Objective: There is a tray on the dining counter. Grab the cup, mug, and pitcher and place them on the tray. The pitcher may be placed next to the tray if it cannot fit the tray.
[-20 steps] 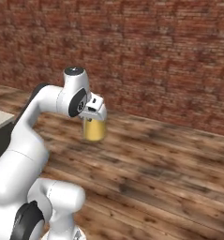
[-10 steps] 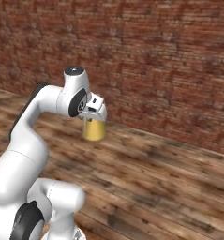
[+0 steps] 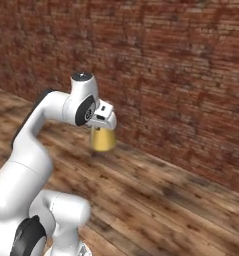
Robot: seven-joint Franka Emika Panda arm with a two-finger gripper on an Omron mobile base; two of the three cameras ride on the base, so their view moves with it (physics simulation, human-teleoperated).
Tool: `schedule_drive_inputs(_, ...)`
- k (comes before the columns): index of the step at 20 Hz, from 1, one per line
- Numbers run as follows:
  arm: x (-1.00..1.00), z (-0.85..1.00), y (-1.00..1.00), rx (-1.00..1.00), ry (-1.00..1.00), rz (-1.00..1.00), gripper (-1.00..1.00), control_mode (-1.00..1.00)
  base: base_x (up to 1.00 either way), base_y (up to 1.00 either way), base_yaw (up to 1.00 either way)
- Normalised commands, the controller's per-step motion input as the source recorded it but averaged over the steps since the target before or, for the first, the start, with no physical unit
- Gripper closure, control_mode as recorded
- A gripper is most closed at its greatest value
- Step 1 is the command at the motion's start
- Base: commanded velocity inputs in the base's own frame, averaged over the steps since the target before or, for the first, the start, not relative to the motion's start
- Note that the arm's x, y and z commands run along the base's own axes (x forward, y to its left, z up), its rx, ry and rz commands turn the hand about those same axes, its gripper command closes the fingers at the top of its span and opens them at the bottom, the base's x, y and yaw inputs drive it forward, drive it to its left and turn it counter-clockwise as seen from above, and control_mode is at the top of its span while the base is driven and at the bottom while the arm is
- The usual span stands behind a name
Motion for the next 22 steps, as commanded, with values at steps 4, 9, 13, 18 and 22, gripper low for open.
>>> schedule_drive_inputs(4,0.0,0.0,0.0,0.0,0.0,0.0,1.0,1.0,0.8,-0.6,0.51)
schedule_drive_inputs(9,0.0,0.0,0.0,0.0,0.0,0.0,1.0,1.0,0.79,-0.68,0.57)
schedule_drive_inputs(13,0.0,0.0,0.0,0.0,0.0,0.0,1.0,1.0,0.83,-0.72,0.61)
schedule_drive_inputs(18,0.0,0.0,0.0,0.0,0.0,0.0,1.0,1.0,0.74,-0.71,0.69)
schedule_drive_inputs(22,0.0,0.0,0.0,0.0,0.0,0.0,1.0,1.0,0.68,-0.53,0.76)
